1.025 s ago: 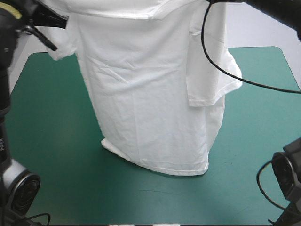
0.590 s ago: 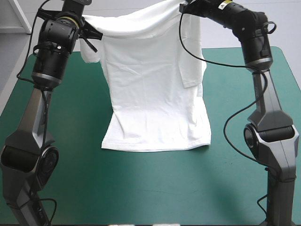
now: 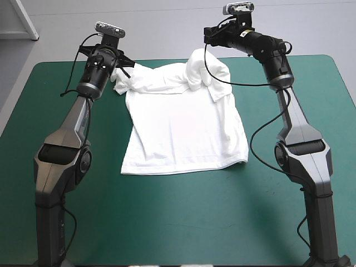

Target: Fold the cloth

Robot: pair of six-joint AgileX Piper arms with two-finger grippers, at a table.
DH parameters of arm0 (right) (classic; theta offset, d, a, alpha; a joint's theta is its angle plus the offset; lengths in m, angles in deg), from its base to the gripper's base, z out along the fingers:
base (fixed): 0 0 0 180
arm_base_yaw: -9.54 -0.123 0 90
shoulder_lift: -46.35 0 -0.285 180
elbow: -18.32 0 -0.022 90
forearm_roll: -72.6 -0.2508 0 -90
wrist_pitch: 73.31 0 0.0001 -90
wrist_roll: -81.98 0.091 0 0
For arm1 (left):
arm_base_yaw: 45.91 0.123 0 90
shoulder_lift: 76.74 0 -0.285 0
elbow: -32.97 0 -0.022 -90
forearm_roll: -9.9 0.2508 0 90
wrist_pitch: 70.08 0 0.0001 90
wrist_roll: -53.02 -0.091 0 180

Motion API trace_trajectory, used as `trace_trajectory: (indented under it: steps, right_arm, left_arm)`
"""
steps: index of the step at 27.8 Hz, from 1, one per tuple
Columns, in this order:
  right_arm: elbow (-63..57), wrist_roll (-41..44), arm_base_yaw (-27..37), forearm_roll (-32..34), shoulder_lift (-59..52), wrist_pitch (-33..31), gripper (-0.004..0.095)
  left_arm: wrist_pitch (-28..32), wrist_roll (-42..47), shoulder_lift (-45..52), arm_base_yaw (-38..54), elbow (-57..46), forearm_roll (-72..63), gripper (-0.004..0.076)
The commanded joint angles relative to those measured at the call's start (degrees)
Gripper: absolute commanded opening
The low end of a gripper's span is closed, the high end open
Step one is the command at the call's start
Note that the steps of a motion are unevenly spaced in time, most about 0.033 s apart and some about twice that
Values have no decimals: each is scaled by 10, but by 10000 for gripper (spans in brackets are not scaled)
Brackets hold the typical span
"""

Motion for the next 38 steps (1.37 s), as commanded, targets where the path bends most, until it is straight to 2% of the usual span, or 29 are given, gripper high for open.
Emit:
trace_trajectory:
  steps: [1,3,4,5,6,8,11,14,18,24,31,34,38]
  right_arm:
    - [19,-2,2,-11,-58,-16,675]
    - [19,29,2,-11,-76,-100,675]
    - [19,56,2,-10,-90,-165,652]
    - [19,65,2,-5,-94,-190,630]
    - [19,84,2,4,-102,-237,577]
    - [19,115,2,20,-109,-297,507]
    - [12,178,2,23,-116,-297,431]
    - [9,198,2,-8,-125,-297,406]
    - [-43,192,2,-10,-162,-298,406]
    - [-266,147,2,32,-283,-297,404]
    - [-522,103,2,117,-429,-296,404]
    - [-591,103,2,151,-471,-296,404]
    - [-646,103,2,162,-498,-296,404]
  left_arm:
    - [10,-6,46,6,21,17,496]
    - [-59,-50,66,5,40,7,491]
    - [-108,-69,83,4,54,-8,491]
    - [-128,-81,95,3,60,-25,491]
    - [-164,-101,114,3,64,-53,491]
    - [-198,-120,137,3,64,-94,491]
    - [-248,-134,161,3,64,-121,491]
    - [-332,-143,179,3,64,-126,491]
    - [-332,-155,212,3,34,-171,491]
    - [-332,-169,270,3,-46,-269,487]
    - [-332,-185,345,3,-262,-283,487]
    - [-321,-186,364,3,-359,-300,487]
    - [-286,-187,366,-5,-459,-329,487]
